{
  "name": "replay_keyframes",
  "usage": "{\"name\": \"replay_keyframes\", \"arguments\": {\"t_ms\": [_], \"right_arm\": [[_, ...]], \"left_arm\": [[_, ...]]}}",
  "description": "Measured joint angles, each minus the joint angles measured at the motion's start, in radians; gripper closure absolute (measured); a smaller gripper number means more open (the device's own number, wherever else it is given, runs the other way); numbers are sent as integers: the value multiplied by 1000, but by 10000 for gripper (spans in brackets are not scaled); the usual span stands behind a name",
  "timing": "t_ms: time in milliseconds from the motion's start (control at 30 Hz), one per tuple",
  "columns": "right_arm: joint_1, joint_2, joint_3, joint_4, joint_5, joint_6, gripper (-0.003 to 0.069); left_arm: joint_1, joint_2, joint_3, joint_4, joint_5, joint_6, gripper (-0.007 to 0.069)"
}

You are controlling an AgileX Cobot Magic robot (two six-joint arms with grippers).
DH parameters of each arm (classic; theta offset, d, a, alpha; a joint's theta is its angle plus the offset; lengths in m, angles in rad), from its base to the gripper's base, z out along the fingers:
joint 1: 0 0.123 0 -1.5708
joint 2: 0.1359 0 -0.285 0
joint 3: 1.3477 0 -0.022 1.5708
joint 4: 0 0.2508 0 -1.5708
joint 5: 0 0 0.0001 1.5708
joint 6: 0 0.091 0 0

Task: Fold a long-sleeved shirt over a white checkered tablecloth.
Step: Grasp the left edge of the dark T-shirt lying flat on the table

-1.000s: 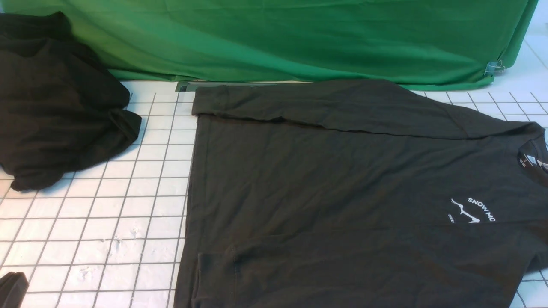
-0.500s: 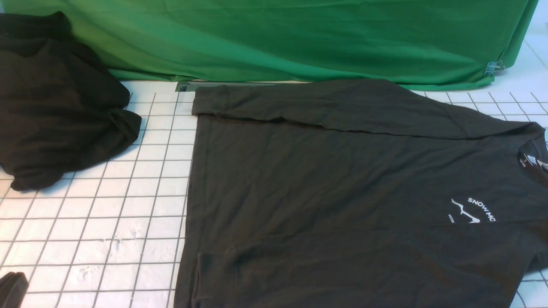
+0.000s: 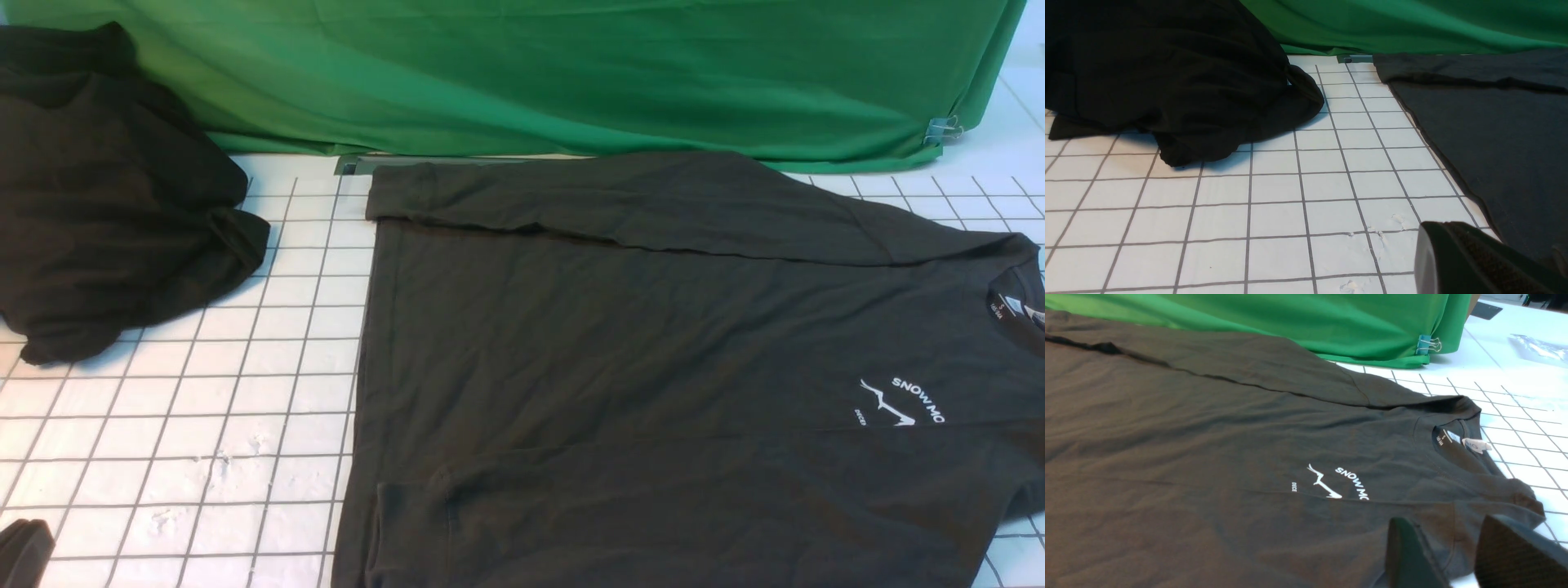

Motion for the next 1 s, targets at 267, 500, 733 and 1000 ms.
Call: {"name": "replay_keyframes", "arguments": {"t_ms": [267, 500, 733, 1000], "right_arm": [[0, 0, 0, 0, 0, 5, 417], [0, 0, 0, 2, -5, 23, 417], [0, 0, 0, 137, -204, 410, 417], [0, 0, 0, 172, -303, 597, 417]], "left_arm": [[0, 0, 0, 0, 0, 0, 622], [0, 0, 0, -219, 0, -71, 622], [0, 0, 0, -782, 2, -268, 622], [0, 0, 0, -806, -2, -281, 622]]}}
